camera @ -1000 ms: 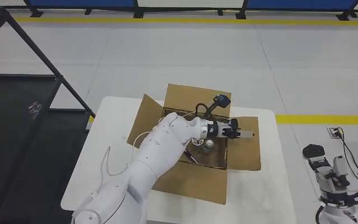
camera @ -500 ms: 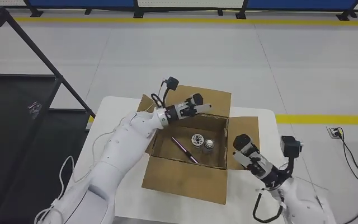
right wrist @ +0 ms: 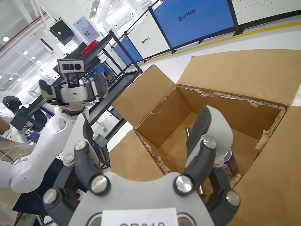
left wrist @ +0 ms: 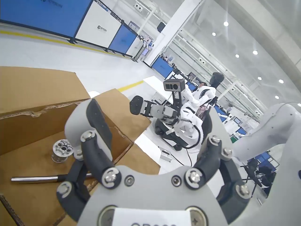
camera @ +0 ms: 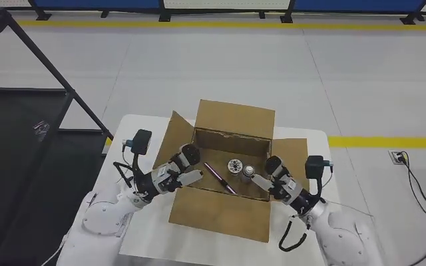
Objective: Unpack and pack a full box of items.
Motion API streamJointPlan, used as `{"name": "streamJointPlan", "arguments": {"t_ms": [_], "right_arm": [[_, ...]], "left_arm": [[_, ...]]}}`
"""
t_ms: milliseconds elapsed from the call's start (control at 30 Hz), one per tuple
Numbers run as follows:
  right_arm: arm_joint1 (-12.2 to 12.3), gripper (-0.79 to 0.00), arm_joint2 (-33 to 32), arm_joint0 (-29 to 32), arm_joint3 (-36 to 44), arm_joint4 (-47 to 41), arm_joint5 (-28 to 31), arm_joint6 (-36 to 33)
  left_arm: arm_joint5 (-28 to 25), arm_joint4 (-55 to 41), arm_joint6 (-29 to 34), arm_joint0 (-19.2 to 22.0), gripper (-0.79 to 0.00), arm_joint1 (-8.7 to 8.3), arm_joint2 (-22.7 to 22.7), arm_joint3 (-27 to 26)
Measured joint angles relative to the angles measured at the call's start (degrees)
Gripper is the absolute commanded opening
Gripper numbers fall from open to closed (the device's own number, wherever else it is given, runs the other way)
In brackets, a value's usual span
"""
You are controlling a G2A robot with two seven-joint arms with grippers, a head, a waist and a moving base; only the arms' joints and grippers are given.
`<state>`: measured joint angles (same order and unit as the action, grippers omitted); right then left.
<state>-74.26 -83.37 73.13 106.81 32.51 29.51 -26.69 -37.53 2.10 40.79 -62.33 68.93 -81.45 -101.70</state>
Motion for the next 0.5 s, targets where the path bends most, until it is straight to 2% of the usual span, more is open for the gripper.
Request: {"name": "streamJointPlan", "arguments": {"t_ms": [200, 300, 500], "right_arm": [[0.1, 0.0, 7.28, -4.79, 0.32, 18.47, -2.39, -4.63], [-0.13, 0.0, 11.4, -8.83, -2.76, 28.11, -5.07, -6.74], [-1.22, 0.0, 19.47, -17.49, -9.97, 40.13, -10.31, -9.85]], "left_arm": [[-0.66, -1.18, -0.06, -2.43, 0.0, -0.89, -4.43, -1.46], [-1.34, -2.32, -1.01, -4.16, 0.0, -1.34, -7.41, -1.06], [-3.81, -5.56, -1.32, -8.37, 0.0, -2.21, -12.84, 1.65]]}}
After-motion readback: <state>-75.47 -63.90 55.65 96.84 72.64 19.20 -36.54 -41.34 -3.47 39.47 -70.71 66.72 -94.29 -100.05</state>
